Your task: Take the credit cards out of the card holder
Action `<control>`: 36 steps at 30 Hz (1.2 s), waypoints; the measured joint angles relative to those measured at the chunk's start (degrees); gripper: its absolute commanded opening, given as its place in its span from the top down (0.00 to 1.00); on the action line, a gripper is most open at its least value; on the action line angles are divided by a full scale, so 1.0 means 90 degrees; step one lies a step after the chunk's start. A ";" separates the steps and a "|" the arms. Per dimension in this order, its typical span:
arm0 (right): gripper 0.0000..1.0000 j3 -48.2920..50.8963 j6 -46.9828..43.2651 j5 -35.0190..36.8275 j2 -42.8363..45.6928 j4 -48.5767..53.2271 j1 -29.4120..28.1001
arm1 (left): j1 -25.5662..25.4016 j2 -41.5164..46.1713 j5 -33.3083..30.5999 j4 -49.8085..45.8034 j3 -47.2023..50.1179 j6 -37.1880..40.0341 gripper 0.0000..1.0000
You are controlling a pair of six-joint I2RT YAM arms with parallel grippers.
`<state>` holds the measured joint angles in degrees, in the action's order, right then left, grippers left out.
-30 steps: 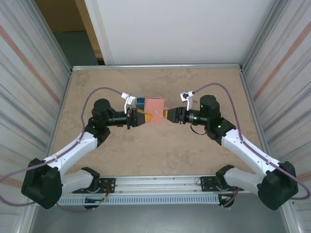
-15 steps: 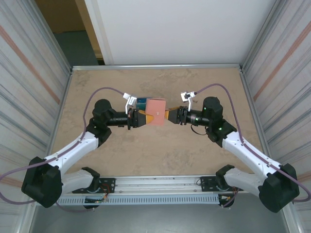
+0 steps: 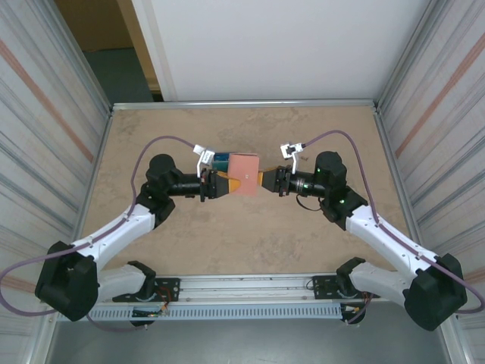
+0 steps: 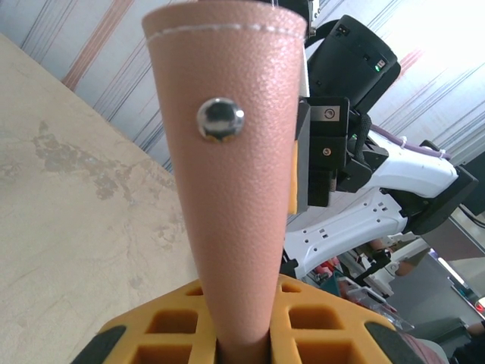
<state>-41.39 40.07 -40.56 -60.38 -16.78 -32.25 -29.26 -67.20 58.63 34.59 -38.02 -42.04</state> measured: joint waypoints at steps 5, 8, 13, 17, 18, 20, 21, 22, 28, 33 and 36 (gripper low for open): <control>1.00 -0.0002 -0.0032 0.0172 -0.0007 0.0073 -0.0153 | -0.0083 -0.0024 -0.0131 -0.0153 -0.0027 0.0143 0.58; 1.00 -0.0017 -0.0160 0.0362 0.0015 0.0396 -0.0444 | -0.0238 -0.0063 -0.0206 -0.0362 -0.0044 0.0274 0.39; 1.00 -0.0129 -0.0228 0.1066 0.0109 0.1253 -0.0542 | -0.0262 -0.0090 -0.0413 -0.0614 -0.0056 0.0440 0.19; 1.00 -0.0192 -0.0228 0.1596 0.0223 0.1693 -0.0542 | -0.0257 -0.0163 -0.0532 -0.0738 -0.0056 0.0520 0.09; 1.00 -0.0192 -0.0228 0.1698 0.0255 0.1775 -0.0546 | -0.0257 -0.0180 -0.0559 -0.0770 -0.0056 0.0532 0.07; 1.00 -0.0194 -0.0221 0.1926 0.0367 0.1950 -0.0549 | -0.0260 -0.0221 -0.0617 -0.0821 -0.0056 0.0546 0.02; 1.00 -0.0199 -0.0219 0.2006 0.0406 0.2004 -0.0551 | -0.0265 -0.0250 -0.0658 -0.0838 -0.0056 0.0554 0.01; 1.00 -0.0214 -0.0219 0.2098 0.0440 0.2072 -0.0580 | -0.0265 -0.0279 -0.0692 -0.0860 -0.0056 0.0556 0.01; 1.00 -0.0415 -0.0245 0.2693 0.0471 0.2499 -0.0857 | -0.0476 -0.0415 -0.0967 -0.1219 -0.0153 0.0777 0.01; 1.00 -0.0631 -0.0352 0.3087 0.0469 0.2773 -0.1047 | -0.0673 -0.0488 -0.1265 -0.1622 -0.0410 0.1083 0.01; 1.00 -0.0680 -0.0362 0.3274 0.0469 0.2890 -0.1076 | -0.0724 -0.0488 -0.1494 -0.1860 -0.0510 0.1251 0.01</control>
<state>-47.51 36.82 -11.09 -56.16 9.23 -41.93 -35.77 -71.59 45.19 17.85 -42.61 -30.79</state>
